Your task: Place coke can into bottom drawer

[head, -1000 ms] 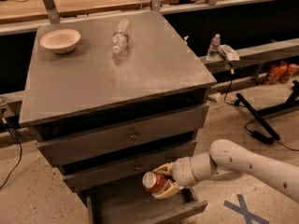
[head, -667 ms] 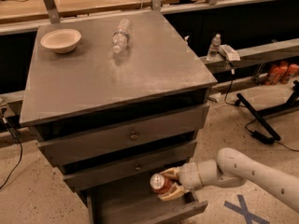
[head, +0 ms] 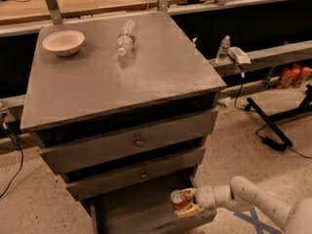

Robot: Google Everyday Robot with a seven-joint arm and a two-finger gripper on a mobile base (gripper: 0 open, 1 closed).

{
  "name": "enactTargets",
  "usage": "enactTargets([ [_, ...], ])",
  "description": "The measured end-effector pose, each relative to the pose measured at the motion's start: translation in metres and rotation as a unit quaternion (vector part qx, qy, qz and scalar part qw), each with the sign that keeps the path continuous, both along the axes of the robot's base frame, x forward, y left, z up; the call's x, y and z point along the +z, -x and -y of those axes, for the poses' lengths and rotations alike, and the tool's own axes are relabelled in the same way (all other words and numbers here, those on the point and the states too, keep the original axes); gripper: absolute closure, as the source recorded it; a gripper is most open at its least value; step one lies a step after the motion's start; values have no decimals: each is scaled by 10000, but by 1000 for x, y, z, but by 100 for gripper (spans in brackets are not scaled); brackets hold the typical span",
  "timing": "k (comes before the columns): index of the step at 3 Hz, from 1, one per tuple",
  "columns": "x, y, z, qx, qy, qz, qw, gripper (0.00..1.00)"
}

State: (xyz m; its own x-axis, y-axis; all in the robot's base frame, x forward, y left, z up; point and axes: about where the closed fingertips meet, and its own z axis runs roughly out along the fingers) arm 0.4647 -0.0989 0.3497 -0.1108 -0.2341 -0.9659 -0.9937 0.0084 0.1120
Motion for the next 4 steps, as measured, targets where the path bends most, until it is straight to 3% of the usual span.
enactTargets([
  [1,-61,-2,-12,83,-204,-413,9989,100],
  [2,-98,-4,-37,205,-153,-617,9978,82],
  [3,-105,-3,-43,249,-136,-679,9973,59],
  [4,-108,-16,-37,-186,-155,-646,9976,35],
])
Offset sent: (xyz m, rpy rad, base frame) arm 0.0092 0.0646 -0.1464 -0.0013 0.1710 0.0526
